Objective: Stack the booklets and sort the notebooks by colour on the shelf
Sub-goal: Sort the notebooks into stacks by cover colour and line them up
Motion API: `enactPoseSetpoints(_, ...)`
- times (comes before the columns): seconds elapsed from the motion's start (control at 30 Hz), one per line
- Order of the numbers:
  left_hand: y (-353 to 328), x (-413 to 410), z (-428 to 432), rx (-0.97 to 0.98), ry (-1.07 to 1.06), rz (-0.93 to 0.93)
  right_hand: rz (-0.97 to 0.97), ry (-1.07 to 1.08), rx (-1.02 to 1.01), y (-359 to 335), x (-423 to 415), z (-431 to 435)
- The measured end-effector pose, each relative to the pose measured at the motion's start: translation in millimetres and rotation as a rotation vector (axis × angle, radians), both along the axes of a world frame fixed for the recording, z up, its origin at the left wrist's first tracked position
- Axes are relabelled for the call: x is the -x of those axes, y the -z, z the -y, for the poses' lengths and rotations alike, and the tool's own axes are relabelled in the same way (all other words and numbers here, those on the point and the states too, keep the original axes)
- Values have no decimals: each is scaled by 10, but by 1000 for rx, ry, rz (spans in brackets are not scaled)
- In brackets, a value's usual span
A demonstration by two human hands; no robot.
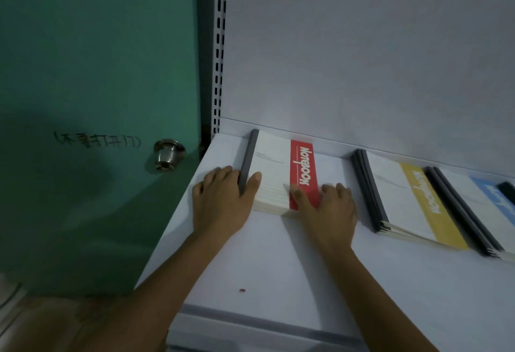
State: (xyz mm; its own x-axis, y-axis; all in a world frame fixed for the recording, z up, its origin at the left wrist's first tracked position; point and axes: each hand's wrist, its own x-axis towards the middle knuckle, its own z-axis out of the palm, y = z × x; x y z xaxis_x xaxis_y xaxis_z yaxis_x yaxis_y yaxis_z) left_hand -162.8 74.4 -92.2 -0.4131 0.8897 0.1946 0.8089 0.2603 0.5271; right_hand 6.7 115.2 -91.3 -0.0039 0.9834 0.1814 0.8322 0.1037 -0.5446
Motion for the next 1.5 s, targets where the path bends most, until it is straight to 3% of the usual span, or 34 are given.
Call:
enactPoseSetpoints(0.13, -12, -15, 14, -27, -17, 33, -63, -24, 8, -25, 5, -26)
enactPoseSetpoints(0.37, 21, 0, -10, 5, -21, -14, -708, 53, -76, 4, -74, 57)
enactPoseSetpoints(0.47, 34, -5, -19, 16, -25, -24, -847, 89, -117, 25, -106, 39)
enactPoseSetpoints(0.6, 17, 11, -5, -60, -46, 50, -896, 83, -136, 20, -109, 20)
enactPoseSetpoints(0.8, -35, 2, 72, -362, -74, 417, -908, 71, -148, 17, -123, 24)
enactPoseSetpoints(0.97, -53, 10, 153, -542, -81, 691, -903, 191, -148, -81, -242, 251)
enactPoseSetpoints(1.07, -134, -40, 248, -624, -57, 759, -952, 234, -180, -114, -393, 546)
enactPoseSetpoints(1.3, -546, -245, 532, -681, 64, 839, -1189, 285, -131, -327, -562, 953)
enactPoseSetpoints(1.5, -495, -1144, 911, -499, 145, 998, -1184, 204, -59, -406, -896, 1138)
